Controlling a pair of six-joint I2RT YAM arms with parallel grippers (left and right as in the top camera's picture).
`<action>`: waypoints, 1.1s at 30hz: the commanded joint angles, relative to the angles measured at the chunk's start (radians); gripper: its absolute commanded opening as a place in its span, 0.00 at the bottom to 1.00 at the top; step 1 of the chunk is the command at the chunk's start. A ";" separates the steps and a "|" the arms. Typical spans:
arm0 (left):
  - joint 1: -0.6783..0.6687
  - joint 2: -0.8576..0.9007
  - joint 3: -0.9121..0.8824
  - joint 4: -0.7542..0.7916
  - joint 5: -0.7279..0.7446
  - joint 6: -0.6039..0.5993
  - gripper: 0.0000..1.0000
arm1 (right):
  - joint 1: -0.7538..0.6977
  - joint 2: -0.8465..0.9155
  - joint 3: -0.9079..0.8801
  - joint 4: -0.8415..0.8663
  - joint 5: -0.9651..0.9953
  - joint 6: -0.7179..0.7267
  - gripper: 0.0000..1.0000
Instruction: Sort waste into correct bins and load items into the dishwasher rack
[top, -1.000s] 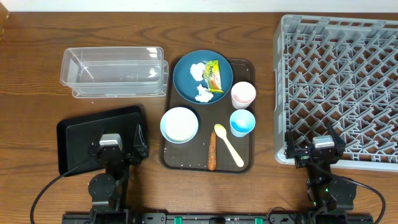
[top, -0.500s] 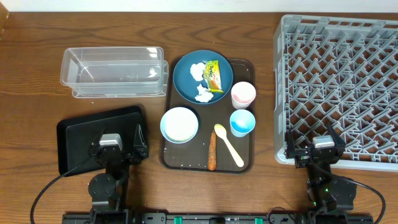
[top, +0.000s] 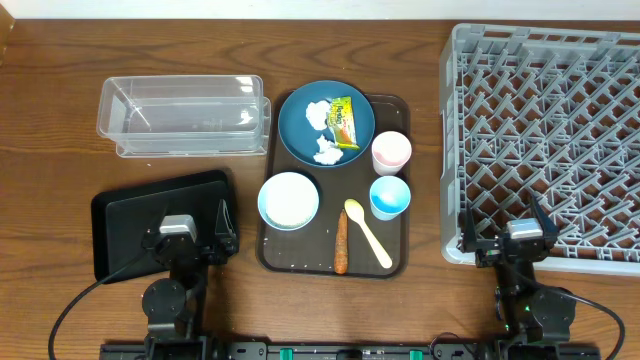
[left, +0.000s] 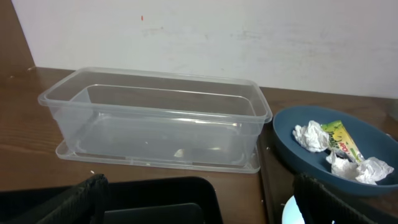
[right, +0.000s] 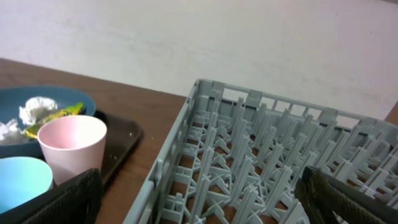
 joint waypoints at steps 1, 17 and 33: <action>0.004 0.000 0.000 -0.054 0.014 -0.079 0.96 | 0.017 -0.004 -0.001 0.002 0.038 0.100 0.99; 0.004 0.555 0.500 -0.327 0.014 -0.127 0.96 | 0.016 0.392 0.333 -0.071 0.088 0.130 0.99; 0.004 1.165 1.168 -0.999 0.018 -0.131 0.96 | 0.016 1.010 0.923 -0.522 0.051 0.131 0.99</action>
